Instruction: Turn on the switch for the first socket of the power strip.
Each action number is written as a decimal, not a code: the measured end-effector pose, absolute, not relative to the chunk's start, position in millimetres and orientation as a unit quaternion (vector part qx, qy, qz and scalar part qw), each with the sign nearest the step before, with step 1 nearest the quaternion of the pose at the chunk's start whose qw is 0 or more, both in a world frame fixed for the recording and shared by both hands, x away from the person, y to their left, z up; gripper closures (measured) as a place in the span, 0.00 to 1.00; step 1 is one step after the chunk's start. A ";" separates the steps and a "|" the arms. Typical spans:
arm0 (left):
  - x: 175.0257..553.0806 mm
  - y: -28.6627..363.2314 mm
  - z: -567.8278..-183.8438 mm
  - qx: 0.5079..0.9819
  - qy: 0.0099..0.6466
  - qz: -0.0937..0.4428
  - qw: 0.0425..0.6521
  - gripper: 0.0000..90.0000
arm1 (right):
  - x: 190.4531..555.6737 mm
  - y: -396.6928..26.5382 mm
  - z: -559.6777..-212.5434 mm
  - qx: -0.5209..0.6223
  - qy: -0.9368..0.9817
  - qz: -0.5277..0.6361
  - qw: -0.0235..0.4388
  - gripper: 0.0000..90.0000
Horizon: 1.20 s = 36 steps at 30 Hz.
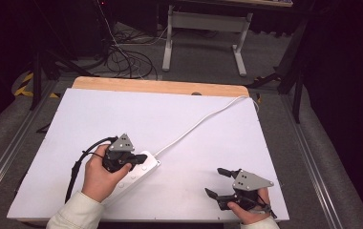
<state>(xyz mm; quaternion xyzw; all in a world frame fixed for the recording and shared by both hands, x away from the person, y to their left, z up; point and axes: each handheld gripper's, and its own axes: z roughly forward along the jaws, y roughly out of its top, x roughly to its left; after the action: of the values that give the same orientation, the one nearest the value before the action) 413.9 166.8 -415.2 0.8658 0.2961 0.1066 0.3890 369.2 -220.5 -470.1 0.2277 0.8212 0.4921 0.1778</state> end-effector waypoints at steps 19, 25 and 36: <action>401.8 180.3 -393.3 0.835 0.283 0.141 0.449 0.31 | 369.2 -222.2 -469.7 0.228 0.820 0.493 0.180 0.25; 391.9 196.2 -385.5 0.819 0.277 0.156 0.478 0.16 | 369.3 -222.6 -469.9 0.228 0.820 0.493 0.180 0.25; 375.6 226.2 -384.1 0.805 0.265 0.188 0.497 0.14 | 369.1 -223.1 -469.2 0.227 0.820 0.494 0.181 0.24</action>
<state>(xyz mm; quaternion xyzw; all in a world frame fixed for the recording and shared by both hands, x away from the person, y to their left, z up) 375.6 226.2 -384.1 0.8046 0.2654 0.1876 0.4970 369.1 -223.1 -469.2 0.2274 0.8196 0.4938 0.1806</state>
